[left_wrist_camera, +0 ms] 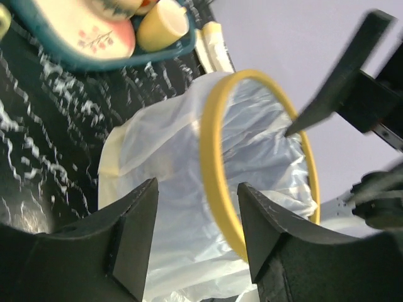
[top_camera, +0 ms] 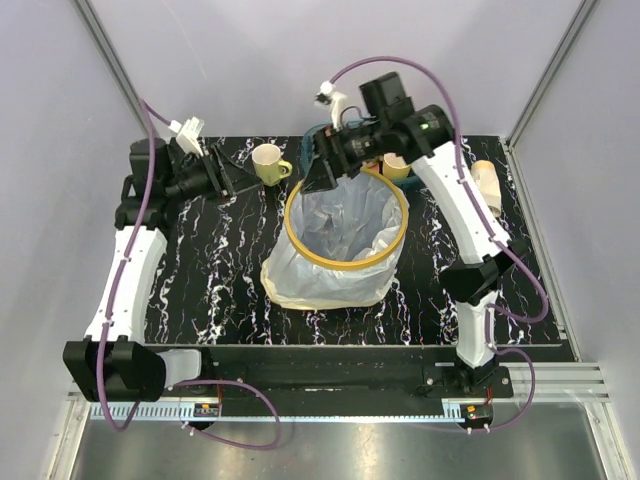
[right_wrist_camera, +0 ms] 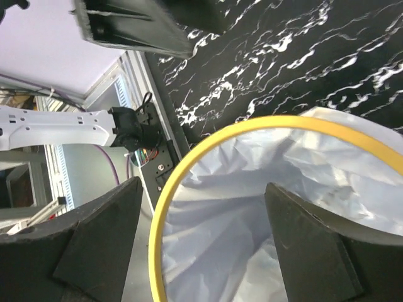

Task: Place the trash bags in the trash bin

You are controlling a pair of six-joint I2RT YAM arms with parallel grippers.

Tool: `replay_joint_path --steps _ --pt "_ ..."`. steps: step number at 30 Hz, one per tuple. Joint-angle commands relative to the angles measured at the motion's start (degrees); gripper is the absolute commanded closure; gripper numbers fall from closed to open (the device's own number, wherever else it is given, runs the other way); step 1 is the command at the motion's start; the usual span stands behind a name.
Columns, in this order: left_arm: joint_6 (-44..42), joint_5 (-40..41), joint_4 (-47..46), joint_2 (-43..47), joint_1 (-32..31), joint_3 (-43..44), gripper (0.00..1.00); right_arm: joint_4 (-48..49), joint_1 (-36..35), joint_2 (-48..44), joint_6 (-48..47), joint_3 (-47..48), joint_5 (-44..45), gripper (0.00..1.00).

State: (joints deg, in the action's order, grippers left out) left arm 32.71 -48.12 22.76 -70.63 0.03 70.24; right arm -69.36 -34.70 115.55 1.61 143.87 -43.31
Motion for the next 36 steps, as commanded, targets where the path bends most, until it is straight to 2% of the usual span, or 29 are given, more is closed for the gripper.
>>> replay_joint_path --steps 1,7,10,14,20,26,30,32,35,36 --pt "-4.40 -5.49 -0.88 1.37 -1.69 8.94 0.43 -4.64 6.55 -4.97 -1.34 1.34 -3.79 0.12" --pt "-5.64 -5.76 1.23 0.50 -14.86 11.07 0.48 -4.47 14.47 -14.73 -6.52 -15.45 -10.39 0.11" --pt "-5.82 -4.79 1.49 -1.08 -18.39 9.75 0.50 -3.24 16.58 -17.19 -6.18 -22.21 -14.16 0.12" --pt "-6.25 -3.57 2.28 -3.72 -19.28 7.11 0.52 -1.66 19.66 -19.04 -5.30 -32.83 -18.56 0.14" --pt "-8.19 -3.73 5.45 -7.32 -19.02 3.86 0.56 3.96 20.28 -20.27 -5.13 -44.36 -21.99 0.17" --pt "-7.83 -3.65 5.45 -9.00 -18.40 2.54 0.58 6.96 20.28 -20.36 -4.42 -48.69 -22.70 0.18" --pt "-8.45 -4.35 5.36 -8.82 -18.14 4.81 0.58 7.14 20.28 -20.71 -3.63 -45.97 -22.87 0.18" --pt "-9.41 -6.19 4.84 -7.86 -18.23 6.74 0.53 7.84 20.20 -21.15 -2.32 -43.17 -23.57 0.18" --pt "-9.16 -10.31 0.03 -4.45 -19.01 9.74 0.48 13.27 20.28 -23.25 5.05 -40.79 -24.80 0.18" --pt "-8.89 -11.46 -1.74 -3.38 -19.45 9.66 0.47 18.51 20.28 -23.96 10.03 -40.60 -25.07 0.17"
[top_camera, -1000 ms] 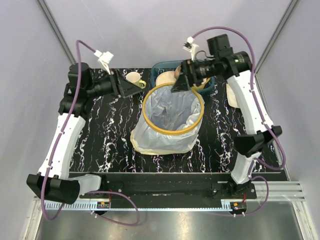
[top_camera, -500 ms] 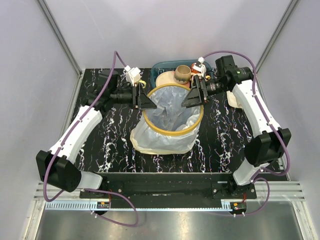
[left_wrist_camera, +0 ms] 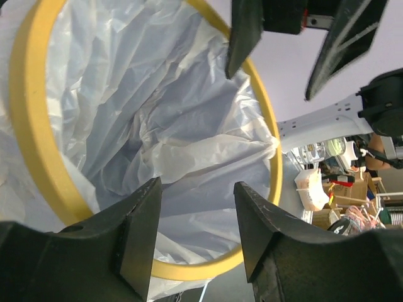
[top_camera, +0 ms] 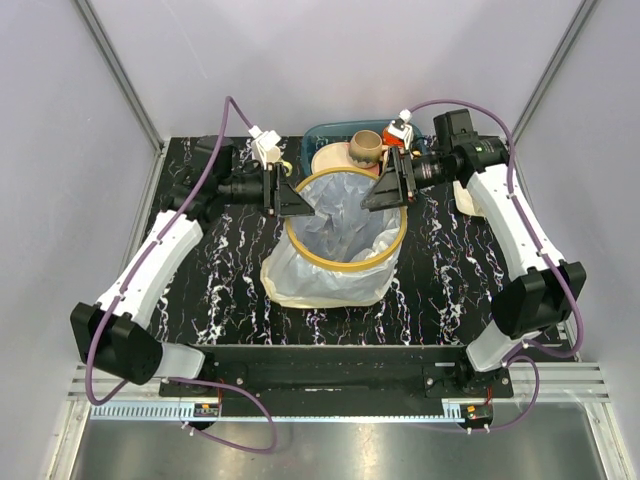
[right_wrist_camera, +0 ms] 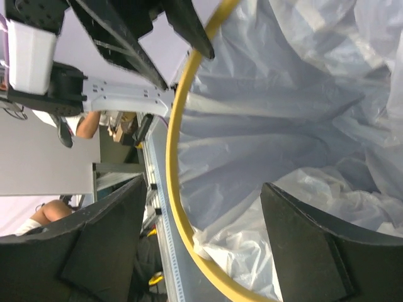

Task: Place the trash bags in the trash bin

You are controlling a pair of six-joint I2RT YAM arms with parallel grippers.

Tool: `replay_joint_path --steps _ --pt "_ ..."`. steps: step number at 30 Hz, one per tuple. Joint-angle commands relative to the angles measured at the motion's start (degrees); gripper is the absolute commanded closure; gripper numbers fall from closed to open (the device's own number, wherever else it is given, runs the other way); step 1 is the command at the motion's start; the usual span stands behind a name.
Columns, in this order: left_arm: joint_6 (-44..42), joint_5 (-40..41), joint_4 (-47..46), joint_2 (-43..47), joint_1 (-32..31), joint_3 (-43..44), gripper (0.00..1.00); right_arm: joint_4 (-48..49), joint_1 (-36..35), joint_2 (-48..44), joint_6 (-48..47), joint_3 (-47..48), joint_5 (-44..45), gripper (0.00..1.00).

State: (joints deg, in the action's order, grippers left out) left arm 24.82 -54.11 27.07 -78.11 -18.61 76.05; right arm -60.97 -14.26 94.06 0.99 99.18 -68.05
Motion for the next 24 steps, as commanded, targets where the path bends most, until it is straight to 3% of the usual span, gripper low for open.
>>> replay_joint_path --steps 1,6,13,17,24 --pt "-1.44 -6.18 -7.19 5.15 -1.94 4.02 0.44 13.91 -0.24 -3.96 14.00 3.57 -0.85 0.17" --pt "0.75 -7.24 -14.84 9.64 -11.06 0.77 0.41 34.73 -1.64 -4.33 31.23 2.08 1.86 0.16" --pt "7.17 -1.62 -29.95 10.43 -22.42 -7.57 0.40 51.29 -6.74 1.73 47.50 1.28 11.17 0.17" --pt "10.49 4.78 -42.58 13.06 -24.54 -14.16 0.36 58.84 -7.80 4.63 54.28 1.02 12.59 0.17" --pt "20.43 10.07 -51.14 12.63 -25.68 -21.02 0.31 64.92 -7.97 7.19 61.13 -1.79 11.81 0.17"
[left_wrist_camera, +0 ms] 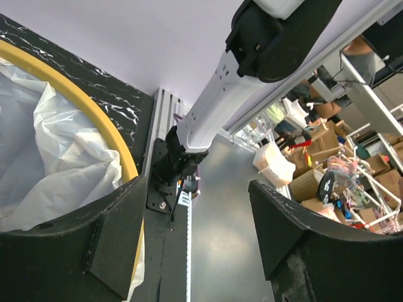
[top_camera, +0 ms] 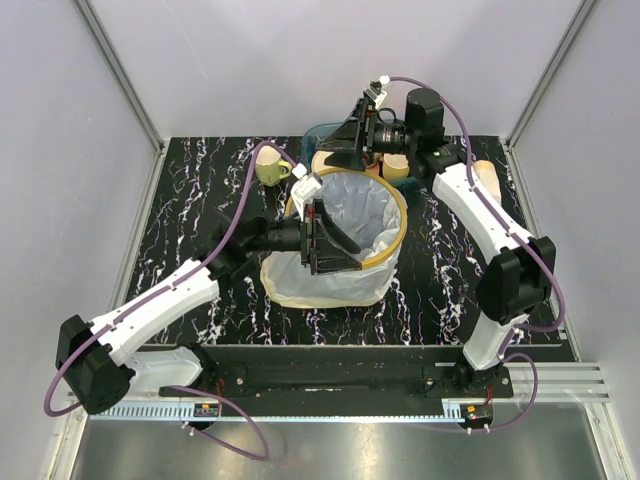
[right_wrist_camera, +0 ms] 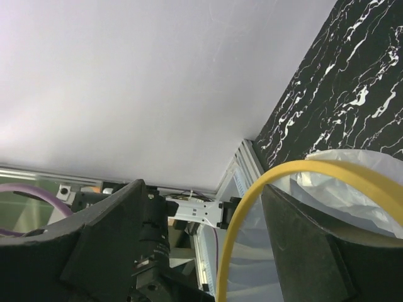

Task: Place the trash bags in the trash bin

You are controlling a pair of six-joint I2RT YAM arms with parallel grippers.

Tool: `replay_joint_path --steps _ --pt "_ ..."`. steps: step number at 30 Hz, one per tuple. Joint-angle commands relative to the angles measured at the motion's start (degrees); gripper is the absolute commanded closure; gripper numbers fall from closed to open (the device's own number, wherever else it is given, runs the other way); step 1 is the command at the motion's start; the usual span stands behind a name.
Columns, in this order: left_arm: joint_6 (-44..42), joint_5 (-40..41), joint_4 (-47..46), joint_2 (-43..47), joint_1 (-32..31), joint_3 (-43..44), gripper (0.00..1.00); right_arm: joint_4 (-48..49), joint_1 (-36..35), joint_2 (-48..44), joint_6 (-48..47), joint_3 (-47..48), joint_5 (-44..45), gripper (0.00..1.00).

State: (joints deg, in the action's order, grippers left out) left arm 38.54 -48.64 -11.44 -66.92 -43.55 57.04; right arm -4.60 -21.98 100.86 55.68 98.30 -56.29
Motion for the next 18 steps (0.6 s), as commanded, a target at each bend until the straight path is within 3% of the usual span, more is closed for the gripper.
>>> replay_joint_path --steps 1,5,12,18 --pt "7.85 4.70 -13.94 1.70 -0.75 -3.58 0.30 8.99 -0.26 0.83 6.81 -1.88 -0.13 0.17" --pt "10.15 5.93 -15.28 3.89 -0.75 -7.02 0.28 9.43 -0.08 1.53 6.20 -4.69 -0.05 0.17" --pt "8.56 8.48 -9.83 6.88 -0.75 -8.61 0.29 10.66 0.00 2.76 8.04 -7.86 0.92 0.17" --pt "8.04 9.62 -8.16 6.19 -1.10 -3.70 0.29 10.23 0.00 2.59 8.22 -8.21 0.57 0.17"
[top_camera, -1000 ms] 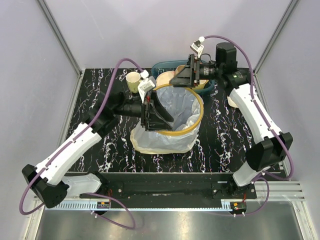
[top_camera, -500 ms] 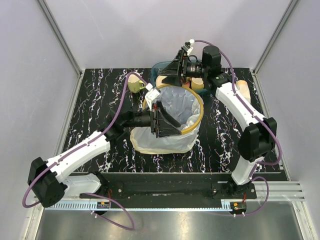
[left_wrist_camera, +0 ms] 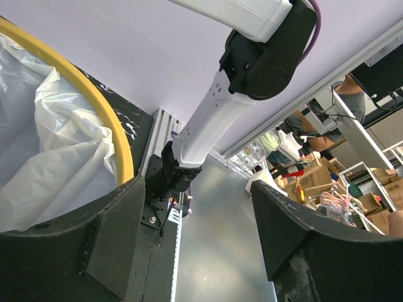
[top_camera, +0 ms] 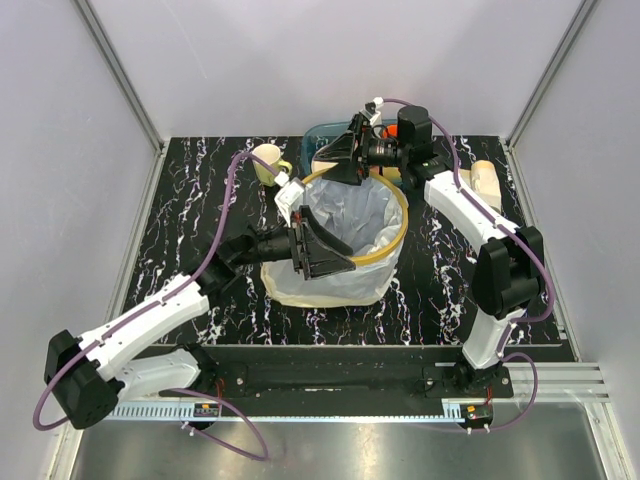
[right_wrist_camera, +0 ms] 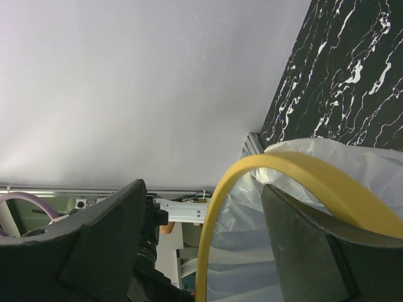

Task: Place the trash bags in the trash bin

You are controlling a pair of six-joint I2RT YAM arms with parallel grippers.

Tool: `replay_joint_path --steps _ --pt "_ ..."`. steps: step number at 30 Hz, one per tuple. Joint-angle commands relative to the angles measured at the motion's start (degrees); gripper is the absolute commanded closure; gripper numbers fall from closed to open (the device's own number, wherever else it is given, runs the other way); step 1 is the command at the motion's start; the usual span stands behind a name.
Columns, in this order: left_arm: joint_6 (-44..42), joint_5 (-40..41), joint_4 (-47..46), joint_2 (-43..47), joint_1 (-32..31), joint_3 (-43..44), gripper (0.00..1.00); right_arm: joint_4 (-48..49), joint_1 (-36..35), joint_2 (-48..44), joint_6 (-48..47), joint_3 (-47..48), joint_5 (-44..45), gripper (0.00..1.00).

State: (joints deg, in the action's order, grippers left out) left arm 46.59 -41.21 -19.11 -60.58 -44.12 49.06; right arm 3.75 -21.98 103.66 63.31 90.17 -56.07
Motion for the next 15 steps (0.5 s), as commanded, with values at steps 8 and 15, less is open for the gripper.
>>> replay_joint_path --steps 8,15 --pt "1.31 5.35 7.95 -5.34 -4.48 12.37 0.32 1.79 0.00 0.06 0.76 0.53 0.18 0.17" --pt "6.84 7.37 12.69 -7.27 -7.56 11.77 0.32 1.88 0.00 0.58 0.76 0.88 0.09 0.17"
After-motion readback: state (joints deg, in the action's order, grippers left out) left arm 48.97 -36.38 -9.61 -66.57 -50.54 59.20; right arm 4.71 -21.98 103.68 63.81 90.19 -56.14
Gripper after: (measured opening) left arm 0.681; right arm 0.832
